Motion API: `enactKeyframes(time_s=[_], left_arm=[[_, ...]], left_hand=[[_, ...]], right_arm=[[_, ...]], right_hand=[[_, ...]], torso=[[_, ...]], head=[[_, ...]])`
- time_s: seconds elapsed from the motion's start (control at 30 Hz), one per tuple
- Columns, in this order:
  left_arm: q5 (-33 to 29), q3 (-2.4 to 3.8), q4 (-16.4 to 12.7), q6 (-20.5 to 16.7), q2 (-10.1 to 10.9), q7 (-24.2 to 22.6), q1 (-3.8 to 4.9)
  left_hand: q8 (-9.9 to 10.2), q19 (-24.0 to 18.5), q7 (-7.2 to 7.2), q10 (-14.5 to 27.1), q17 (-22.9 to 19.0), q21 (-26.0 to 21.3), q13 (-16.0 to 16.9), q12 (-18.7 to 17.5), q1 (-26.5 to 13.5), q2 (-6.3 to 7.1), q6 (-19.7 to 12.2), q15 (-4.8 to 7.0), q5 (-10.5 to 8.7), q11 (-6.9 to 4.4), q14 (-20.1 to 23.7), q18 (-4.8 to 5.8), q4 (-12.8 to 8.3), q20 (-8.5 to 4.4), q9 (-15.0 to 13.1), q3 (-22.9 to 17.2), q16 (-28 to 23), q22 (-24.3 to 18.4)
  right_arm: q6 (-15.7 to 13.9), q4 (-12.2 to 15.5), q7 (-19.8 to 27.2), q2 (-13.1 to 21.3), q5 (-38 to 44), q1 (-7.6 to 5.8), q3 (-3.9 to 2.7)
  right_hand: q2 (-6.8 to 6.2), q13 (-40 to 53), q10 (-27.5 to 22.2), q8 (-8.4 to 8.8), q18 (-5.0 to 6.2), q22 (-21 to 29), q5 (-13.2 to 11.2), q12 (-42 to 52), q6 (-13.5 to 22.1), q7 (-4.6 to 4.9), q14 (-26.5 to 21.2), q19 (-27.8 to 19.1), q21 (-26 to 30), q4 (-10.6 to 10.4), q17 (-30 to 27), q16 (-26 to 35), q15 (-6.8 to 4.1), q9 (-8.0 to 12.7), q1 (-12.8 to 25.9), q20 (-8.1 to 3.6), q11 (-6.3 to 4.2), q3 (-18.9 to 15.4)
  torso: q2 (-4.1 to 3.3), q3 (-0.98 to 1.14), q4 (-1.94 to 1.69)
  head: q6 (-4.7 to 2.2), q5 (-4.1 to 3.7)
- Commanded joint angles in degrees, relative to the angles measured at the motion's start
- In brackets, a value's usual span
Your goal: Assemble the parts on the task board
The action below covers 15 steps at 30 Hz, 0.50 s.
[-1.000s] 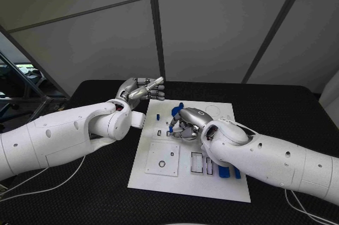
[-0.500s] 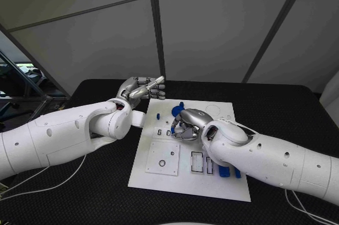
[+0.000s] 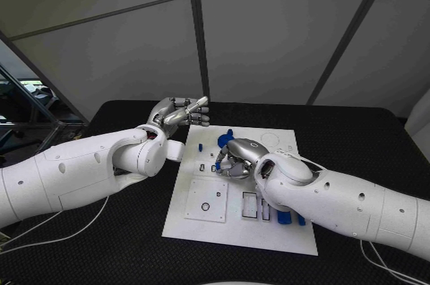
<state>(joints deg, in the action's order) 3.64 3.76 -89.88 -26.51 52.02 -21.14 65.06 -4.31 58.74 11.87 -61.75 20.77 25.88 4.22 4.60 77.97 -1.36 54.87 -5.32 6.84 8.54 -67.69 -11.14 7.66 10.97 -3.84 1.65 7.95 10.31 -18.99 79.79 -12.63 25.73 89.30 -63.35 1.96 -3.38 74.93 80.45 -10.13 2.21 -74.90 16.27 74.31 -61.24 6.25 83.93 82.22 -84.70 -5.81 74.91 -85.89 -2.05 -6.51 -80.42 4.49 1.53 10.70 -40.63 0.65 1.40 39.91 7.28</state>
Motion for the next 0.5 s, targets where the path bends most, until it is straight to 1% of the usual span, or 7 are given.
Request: enactKeyframes(time_s=[0.03,0.17,0.23,0.5], left_arm=[[0.17,0.04,-0.03,0.46,-0.02,-0.48,0.1],[0.17,0.04,-0.01,0.46,-0.02,-0.46,0.1],[0.17,0.04,0.0,0.46,-0.01,-0.45,0.1],[0.17,0.04,-0.02,0.46,0.01,-0.45,0.1]], left_hand=[[0.19,-0.36,0.22,-0.01,0.08,-0.21,-0.03,-0.24,0.04,-0.76,0.2,-0.02,0.25,0.23,0.27,0.92,-0.29,-0.14,-0.01,0.18,-0.29,-0.08],[0.19,-0.36,0.22,-0.01,0.08,-0.21,-0.03,-0.24,0.04,-0.76,0.2,-0.02,0.25,0.23,0.27,0.92,-0.29,-0.14,-0.01,0.18,-0.29,-0.08],[0.19,-0.36,0.22,-0.01,0.08,-0.21,-0.03,-0.24,0.04,-0.76,0.2,-0.02,0.25,0.23,0.27,0.92,-0.29,-0.14,-0.01,0.18,-0.29,-0.08],[0.19,-0.36,0.22,-0.01,0.08,-0.21,-0.03,-0.24,0.04,-0.76,0.2,-0.02,0.25,0.23,0.27,0.92,-0.29,-0.14,-0.01,0.18,-0.29,-0.08]], right_arm=[[1.3,-0.19,-0.03,-0.03,0.42,0.08,0.16],[2.03,-0.26,-0.18,-0.02,0.43,0.09,0.18],[2.52,-0.29,-0.31,0.02,0.51,0.09,0.18],[3.86,-0.35,-0.68,0.09,0.81,0.1,0.19]], right_hand=[[-0.11,0.25,-0.08,-0.17,0.32,-4.7,0.02,-0.12,-0.5,0.03,4.51,-0.29,0.25,0.35,7.8,0.03,-0.23,-0.1,0.21,-0.26,0.01,-0.1],[-0.21,0.22,-0.1,-0.11,0.32,-4.7,-0.05,-0.16,-0.44,0.08,4.51,-0.29,0.25,0.37,7.8,0.03,-0.21,-0.1,0.28,-0.25,0.04,-0.13],[-0.46,0.14,-0.18,0.02,0.33,-4.66,-0.15,-0.27,-0.3,0.17,4.49,-0.34,0.28,0.39,7.7,0.09,-0.15,-0.11,0.46,-0.21,0.12,-0.24],[-0.95,-0.05,-0.37,0.31,0.38,-4.42,-0.22,-0.52,0.02,0.34,4.45,-0.54,0.43,0.38,7.53,0.2,-0.03,-0.1,0.89,-0.12,0.27,-0.45]], torso=[[-0.02,0.02,0.0],[-0.06,0.03,-0.04],[-0.05,0.02,-0.06],[-0.02,-0.02,0.02]], head=[[0.01,-0.14],[0.04,-0.22],[0.05,-0.25],[0.17,-0.25]])
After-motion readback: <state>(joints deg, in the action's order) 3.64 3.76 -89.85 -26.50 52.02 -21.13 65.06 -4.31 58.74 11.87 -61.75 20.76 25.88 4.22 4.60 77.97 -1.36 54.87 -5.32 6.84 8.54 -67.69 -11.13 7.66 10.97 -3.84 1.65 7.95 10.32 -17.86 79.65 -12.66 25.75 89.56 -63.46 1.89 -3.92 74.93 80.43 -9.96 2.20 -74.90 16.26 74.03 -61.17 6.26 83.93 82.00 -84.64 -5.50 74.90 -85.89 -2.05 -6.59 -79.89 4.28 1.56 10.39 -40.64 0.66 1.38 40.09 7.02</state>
